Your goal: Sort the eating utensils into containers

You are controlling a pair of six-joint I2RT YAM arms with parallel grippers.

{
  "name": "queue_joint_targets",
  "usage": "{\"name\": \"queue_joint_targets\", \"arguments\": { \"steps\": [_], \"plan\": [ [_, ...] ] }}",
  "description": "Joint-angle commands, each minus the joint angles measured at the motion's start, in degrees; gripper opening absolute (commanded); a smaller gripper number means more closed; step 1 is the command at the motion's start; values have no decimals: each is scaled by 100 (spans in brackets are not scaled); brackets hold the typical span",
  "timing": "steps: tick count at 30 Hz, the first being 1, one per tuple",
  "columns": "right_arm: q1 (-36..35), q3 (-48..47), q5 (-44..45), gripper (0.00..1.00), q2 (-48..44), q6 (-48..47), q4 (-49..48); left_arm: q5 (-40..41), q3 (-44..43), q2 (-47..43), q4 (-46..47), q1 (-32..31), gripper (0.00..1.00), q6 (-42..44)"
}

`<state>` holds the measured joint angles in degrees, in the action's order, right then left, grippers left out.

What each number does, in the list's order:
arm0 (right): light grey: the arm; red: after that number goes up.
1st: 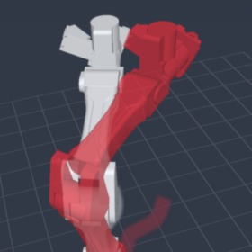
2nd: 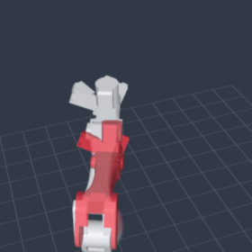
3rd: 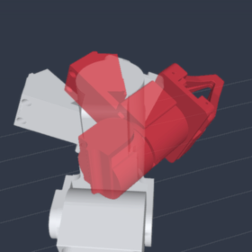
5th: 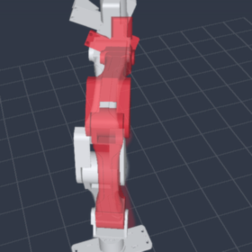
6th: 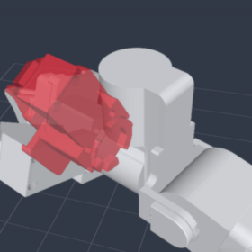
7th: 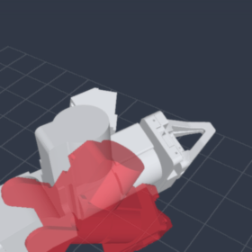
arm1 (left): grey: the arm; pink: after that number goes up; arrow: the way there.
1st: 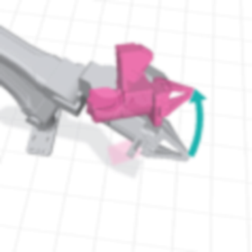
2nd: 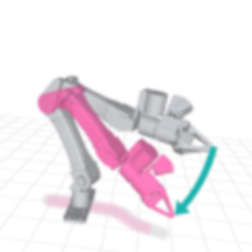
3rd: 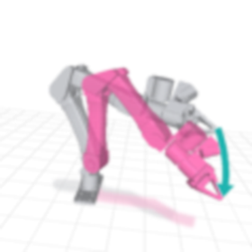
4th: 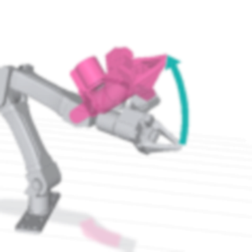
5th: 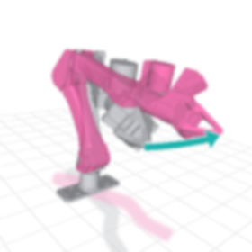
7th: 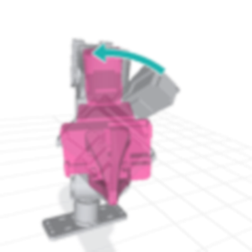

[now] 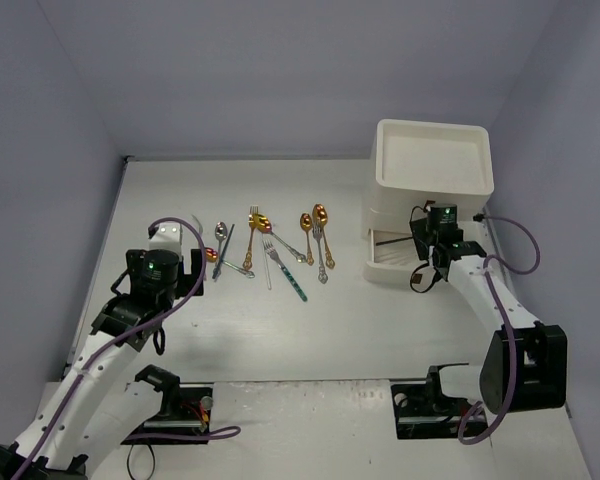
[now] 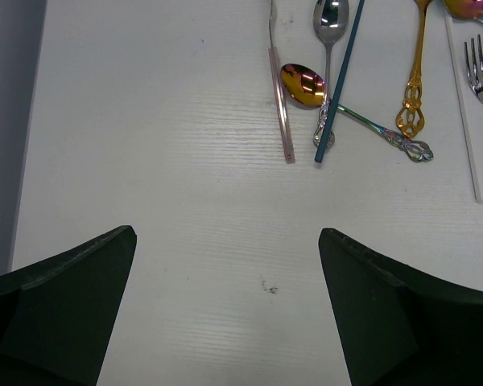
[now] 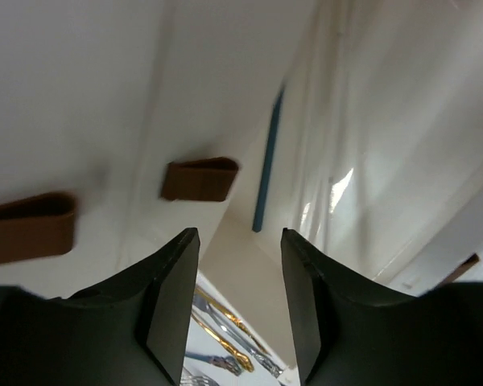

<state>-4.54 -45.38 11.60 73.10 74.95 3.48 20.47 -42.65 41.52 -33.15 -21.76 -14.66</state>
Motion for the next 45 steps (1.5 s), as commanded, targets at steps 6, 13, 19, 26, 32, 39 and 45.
{"name": "queue_joint_targets", "arguments": {
  "steps": [6, 13, 19, 26, 32, 39, 45],
  "plan": [
    [-2173, -1107, 445, 45, 220, -2686, -199, 62, -279, 76, 221, -12, 96, -73],
    [-4169, -2036, 839, 42, 1396, -4193, -217, 16, -279, 108, 221, 5, 96, -73],
    [-4770, -2935, 590, 41, 2674, -4366, -217, 22, -279, 102, 216, 5, 97, -80],
    [-5105, -3851, 573, 41, 3990, -4504, -222, 68, -279, 79, 212, 8, 96, -81],
    [-5144, -4100, 1015, 38, 4467, -4536, -209, 64, -279, 48, 212, 14, 97, -81],
    [-5136, -4247, 1038, 37, 4975, -4542, -217, 62, -276, 41, 212, 14, 96, -81],
    [-5049, -4379, 1050, 36, 5277, -4498, -223, 71, -270, 47, 214, 14, 97, -81]
  ]
}}
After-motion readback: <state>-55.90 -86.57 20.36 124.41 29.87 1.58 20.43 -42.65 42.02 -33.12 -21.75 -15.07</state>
